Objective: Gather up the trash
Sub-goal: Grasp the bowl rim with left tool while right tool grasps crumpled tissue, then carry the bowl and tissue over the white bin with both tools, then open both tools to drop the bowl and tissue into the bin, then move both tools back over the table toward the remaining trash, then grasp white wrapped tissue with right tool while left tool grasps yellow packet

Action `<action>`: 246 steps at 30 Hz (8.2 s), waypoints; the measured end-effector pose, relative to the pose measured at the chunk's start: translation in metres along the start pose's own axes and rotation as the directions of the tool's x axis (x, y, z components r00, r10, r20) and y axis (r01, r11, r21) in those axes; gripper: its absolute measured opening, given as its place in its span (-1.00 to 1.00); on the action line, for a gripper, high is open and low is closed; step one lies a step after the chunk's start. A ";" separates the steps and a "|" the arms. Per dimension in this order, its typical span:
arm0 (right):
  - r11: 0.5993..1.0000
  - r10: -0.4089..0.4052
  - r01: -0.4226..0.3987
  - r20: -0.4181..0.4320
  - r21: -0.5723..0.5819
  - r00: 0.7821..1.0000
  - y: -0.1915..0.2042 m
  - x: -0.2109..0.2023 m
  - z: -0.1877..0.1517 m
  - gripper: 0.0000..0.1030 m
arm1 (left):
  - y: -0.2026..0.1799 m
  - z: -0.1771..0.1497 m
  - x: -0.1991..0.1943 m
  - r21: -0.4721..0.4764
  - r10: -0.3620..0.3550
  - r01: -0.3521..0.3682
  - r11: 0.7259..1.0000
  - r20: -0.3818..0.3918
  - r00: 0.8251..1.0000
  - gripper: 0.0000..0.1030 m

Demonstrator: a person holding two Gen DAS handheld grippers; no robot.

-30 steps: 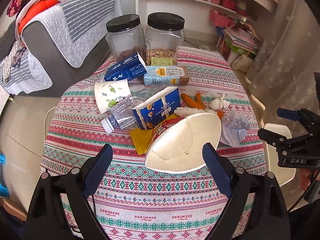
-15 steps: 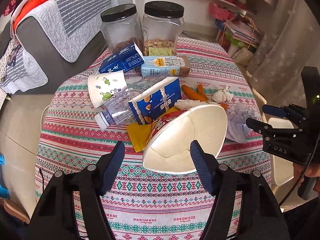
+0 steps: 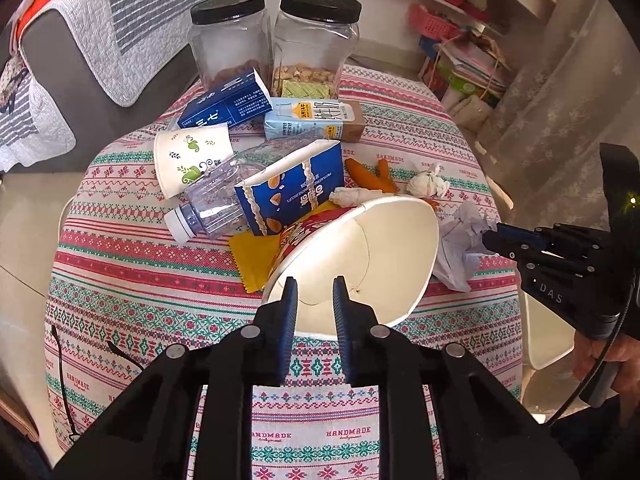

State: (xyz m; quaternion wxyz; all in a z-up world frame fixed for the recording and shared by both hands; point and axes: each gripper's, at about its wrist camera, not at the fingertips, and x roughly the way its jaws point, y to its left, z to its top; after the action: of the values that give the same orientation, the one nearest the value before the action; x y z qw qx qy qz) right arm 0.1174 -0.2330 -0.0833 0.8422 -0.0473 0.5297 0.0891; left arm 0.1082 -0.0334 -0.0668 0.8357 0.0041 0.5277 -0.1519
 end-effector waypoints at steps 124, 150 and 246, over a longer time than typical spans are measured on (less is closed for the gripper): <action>0.921 -0.365 0.369 -0.058 0.121 0.929 -0.156 -0.088 -0.149 -0.42 | -0.265 -0.027 0.082 0.232 -0.336 0.380 0.895 -0.209 0.918 -0.02; 0.983 -0.079 0.045 0.182 0.180 0.980 -0.077 -0.102 -0.047 0.35 | -0.035 0.021 0.012 -0.127 -0.119 0.114 0.985 -0.033 0.992 -0.02; 0.995 0.095 -0.095 0.068 -0.006 0.993 0.005 -0.010 0.018 -0.55 | 0.018 0.007 0.100 0.028 -0.086 0.092 0.995 -0.180 0.980 -0.99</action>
State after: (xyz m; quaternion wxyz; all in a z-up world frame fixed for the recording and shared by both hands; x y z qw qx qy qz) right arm 0.1280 -0.2262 -0.0660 0.8545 -0.0202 0.5022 0.1314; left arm 0.1587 -0.0420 -0.1544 0.7773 0.0093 0.5972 -0.1978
